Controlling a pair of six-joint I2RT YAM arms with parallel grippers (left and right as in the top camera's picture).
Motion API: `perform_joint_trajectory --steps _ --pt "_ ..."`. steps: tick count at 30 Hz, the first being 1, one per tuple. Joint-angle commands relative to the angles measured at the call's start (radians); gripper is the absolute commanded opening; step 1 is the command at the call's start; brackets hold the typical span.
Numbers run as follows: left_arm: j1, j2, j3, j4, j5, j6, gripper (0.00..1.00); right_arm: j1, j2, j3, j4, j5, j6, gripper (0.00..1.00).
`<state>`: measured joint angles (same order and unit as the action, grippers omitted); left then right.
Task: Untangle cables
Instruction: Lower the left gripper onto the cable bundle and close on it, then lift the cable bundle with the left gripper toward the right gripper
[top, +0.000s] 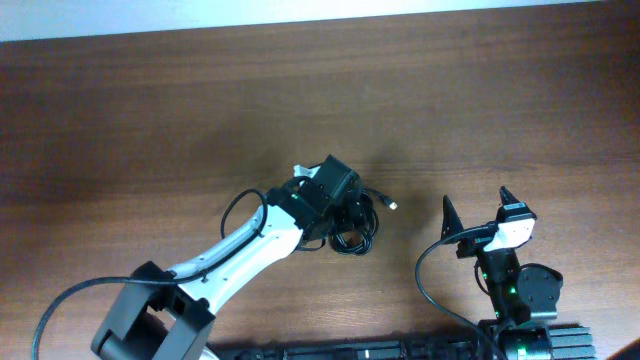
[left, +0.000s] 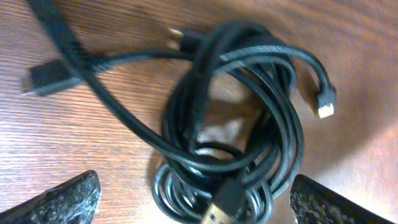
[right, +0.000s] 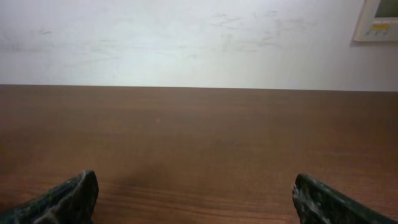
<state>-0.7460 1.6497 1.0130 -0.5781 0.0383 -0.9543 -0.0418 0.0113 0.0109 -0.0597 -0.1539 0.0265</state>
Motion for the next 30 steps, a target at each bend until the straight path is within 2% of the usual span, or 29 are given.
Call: perform_joint_trajectory --steps 1,3,5,9,11,15,16,17,20,23,30 --pt "-0.002 0.024 0.019 0.001 -0.061 -0.130 0.98 0.009 -0.003 -0.005 -0.005 0.009 0.005 0.99" --pt "-0.002 0.028 0.019 -0.010 -0.062 -0.132 0.94 0.009 -0.003 -0.005 -0.005 0.009 0.005 0.99" --pt "-0.002 0.041 0.019 -0.022 -0.091 -0.182 0.89 0.009 -0.003 -0.005 -0.005 0.009 0.005 0.99" --pt "-0.002 0.074 0.019 -0.018 -0.125 -0.246 0.89 0.009 -0.003 -0.005 -0.005 0.008 0.005 0.99" --pt "-0.002 0.099 0.019 -0.016 -0.126 -0.246 0.86 0.009 -0.003 -0.005 -0.005 0.009 0.005 0.99" --pt "-0.002 0.138 0.019 -0.005 -0.125 -0.246 0.56 0.009 -0.003 -0.005 -0.005 0.009 0.005 0.99" --pt "-0.002 0.150 0.019 0.006 -0.125 -0.246 0.46 0.009 -0.003 -0.005 -0.005 0.009 0.005 0.99" --pt "-0.002 0.156 0.019 0.021 -0.124 -0.246 0.31 0.009 -0.003 -0.005 -0.005 0.009 0.005 0.99" --pt "-0.002 0.158 0.019 0.045 -0.121 -0.246 0.03 0.009 -0.003 -0.005 -0.005 0.009 0.005 0.99" --pt "0.001 0.152 0.026 0.047 -0.121 -0.212 0.00 0.009 -0.003 -0.005 -0.005 0.009 0.005 0.99" --pt "0.007 0.066 0.111 0.047 -0.122 0.122 0.00 0.009 -0.003 -0.005 -0.005 0.008 0.005 0.99"
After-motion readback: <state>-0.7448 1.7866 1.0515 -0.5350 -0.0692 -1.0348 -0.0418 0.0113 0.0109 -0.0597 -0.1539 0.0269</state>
